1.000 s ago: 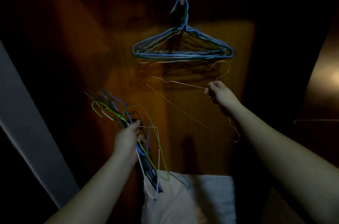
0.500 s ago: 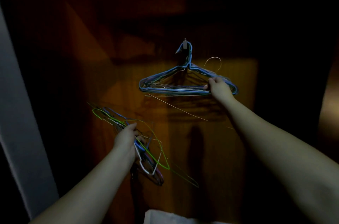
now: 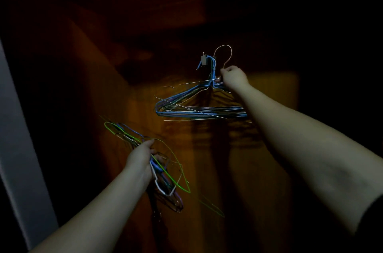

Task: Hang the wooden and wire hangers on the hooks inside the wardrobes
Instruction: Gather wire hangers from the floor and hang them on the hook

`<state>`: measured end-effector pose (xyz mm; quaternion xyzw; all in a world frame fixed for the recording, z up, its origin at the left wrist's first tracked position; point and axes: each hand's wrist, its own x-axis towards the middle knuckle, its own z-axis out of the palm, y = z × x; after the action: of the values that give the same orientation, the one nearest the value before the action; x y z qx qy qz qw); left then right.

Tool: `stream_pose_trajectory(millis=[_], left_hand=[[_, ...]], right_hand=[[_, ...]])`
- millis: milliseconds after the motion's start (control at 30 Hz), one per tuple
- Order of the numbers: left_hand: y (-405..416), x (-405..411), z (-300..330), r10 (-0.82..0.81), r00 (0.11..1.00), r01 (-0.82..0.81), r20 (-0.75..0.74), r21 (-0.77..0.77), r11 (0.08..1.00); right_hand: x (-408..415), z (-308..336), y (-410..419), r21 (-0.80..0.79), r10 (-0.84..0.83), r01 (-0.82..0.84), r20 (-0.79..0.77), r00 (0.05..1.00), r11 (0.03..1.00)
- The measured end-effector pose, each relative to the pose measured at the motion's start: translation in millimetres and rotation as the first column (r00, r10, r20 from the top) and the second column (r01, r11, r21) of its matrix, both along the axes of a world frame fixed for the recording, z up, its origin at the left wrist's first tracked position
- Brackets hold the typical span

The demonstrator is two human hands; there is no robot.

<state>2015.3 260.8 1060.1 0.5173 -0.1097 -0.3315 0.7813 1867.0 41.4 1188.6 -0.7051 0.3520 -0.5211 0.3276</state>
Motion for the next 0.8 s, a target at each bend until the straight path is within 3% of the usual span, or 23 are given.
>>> stream_pose_trajectory(millis=[433, 633, 800], left_hand=[[-15.7, 13.2, -8.8, -0.002, 1.000, 0.002, 0.015, -0.014, 1.000], [-15.1, 4.5, -11.3, 0.016, 1.000, -0.016, 0.004, -0.017, 1.000], [-18.1, 3.6, -21.7, 0.010, 1.000, -0.010, -0.020, 0.004, 1.000]], right_hand=[[27.7, 3.7, -16.6, -0.096, 0.023, -0.027, -0.044, 0.999, 0.995], [31.2, 0.2, -16.3, -0.165, -0.030, -0.001, -0.187, 0.982, 0.986], [34.9, -12.2, -18.1, -0.165, -0.034, 0.005, -0.170, 0.985, 0.986]])
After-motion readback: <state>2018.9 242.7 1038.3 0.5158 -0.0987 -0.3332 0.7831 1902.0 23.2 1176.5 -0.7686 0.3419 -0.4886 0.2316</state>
